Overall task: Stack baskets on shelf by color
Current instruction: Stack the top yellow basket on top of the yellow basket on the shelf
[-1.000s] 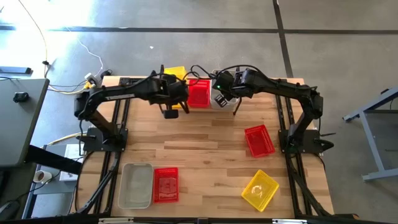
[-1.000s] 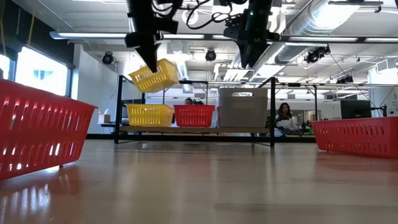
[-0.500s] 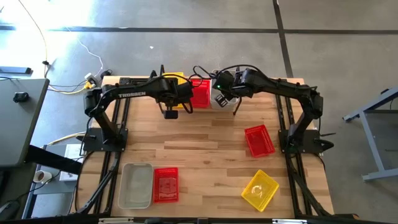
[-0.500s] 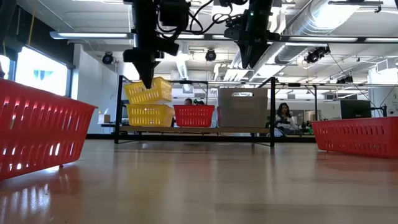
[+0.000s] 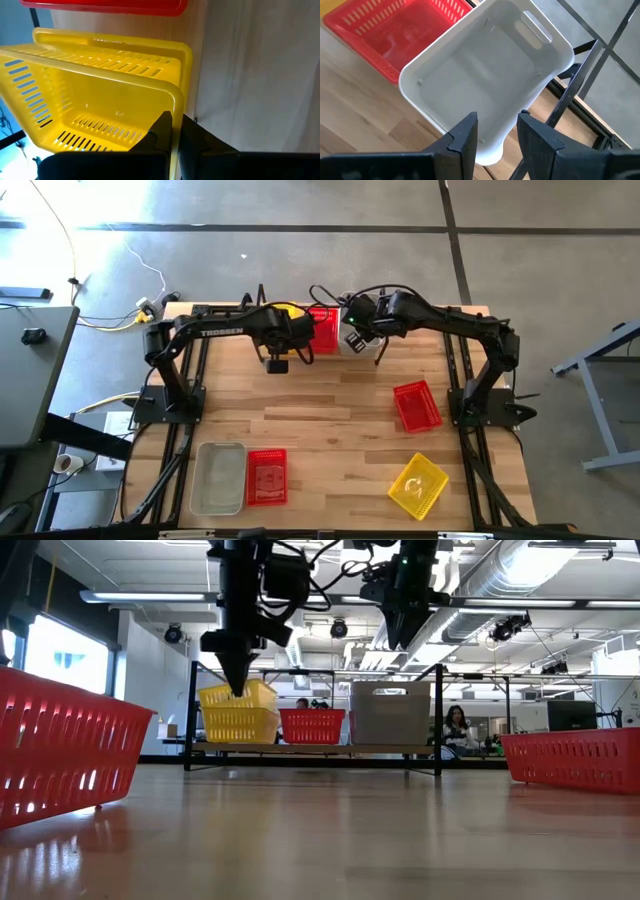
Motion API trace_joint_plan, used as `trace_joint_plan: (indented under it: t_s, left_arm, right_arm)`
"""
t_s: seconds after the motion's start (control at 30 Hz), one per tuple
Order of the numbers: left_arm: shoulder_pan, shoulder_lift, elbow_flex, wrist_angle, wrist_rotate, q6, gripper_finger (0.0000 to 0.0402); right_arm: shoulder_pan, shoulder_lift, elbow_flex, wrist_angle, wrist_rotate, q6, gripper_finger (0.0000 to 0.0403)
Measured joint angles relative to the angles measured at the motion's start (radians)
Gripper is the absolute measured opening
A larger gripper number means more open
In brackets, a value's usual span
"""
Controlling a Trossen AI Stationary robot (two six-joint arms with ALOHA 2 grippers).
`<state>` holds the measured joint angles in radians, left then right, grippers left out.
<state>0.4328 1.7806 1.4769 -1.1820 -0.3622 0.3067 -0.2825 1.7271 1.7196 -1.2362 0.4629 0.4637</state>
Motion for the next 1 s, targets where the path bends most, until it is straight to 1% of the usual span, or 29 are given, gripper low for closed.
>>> trace_joint_plan:
  t_s: [0.23, 0.47, 1.0]
  left_arm:
    - [0.000, 0.008, 0.000, 0.038, 0.005, 0.000, 0.0001]
    - [0.007, 0.007, 0.000, 0.037, 0.008, -0.022, 0.0004]
    - [0.005, 0.007, 0.000, 0.038, 0.011, -0.042, 0.0066]
  right_arm:
    - [0.000, 0.000, 0.000, -0.001, 0.000, 0.000, 0.0124]
    - [0.000, 0.000, 0.000, -0.001, 0.000, 0.000, 0.0124]
    - [0.001, 0.000, 0.000, -0.004, -0.002, 0.000, 0.0124]
